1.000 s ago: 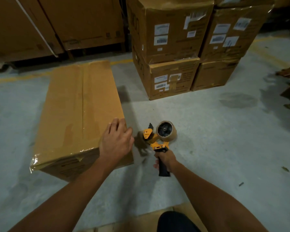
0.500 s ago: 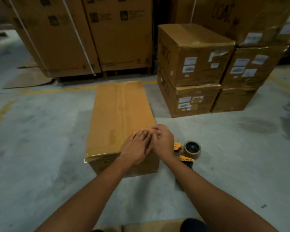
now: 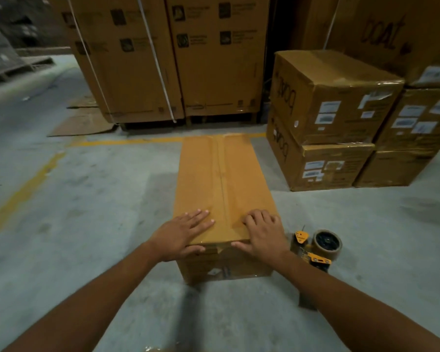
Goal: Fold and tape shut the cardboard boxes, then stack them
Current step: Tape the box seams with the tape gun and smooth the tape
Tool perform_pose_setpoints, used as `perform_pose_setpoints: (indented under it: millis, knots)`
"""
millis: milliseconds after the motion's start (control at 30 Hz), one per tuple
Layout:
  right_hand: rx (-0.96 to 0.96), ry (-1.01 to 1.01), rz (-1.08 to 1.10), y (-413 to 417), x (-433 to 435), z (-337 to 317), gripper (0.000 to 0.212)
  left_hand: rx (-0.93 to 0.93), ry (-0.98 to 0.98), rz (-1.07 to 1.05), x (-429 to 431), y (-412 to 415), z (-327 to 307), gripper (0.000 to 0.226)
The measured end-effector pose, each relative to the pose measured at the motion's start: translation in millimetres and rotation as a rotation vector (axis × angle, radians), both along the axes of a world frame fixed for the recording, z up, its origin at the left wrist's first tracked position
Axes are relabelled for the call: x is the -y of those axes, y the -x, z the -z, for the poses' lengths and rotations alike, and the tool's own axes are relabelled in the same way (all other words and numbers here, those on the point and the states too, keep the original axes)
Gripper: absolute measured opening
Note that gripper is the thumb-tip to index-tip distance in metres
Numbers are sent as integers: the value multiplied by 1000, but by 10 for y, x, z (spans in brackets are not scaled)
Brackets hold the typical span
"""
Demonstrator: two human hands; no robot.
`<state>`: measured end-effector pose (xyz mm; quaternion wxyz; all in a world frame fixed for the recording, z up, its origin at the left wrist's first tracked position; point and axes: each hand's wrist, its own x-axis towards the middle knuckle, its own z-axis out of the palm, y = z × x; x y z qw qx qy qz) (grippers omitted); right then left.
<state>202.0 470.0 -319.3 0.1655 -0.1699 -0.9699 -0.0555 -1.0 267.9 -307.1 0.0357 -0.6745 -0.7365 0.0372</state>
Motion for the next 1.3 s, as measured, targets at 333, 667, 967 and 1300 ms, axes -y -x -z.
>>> perform_pose_setpoints:
  millis: [333,667,967,1300]
  knots:
    - [270,60,-150,348,236,-134,87,187,-431,-311,53,-172,291,71]
    - [279,97,1,561,591,-238,105,110,-436,-445,-34,-328,139,47]
    - [519,55,-365,219,-242,-315,87,-81,-481,-407,-57,-317,253,60]
    - [229,133,138,-44,-21,-76,106,89,-502,-696,-180,-560,159,43]
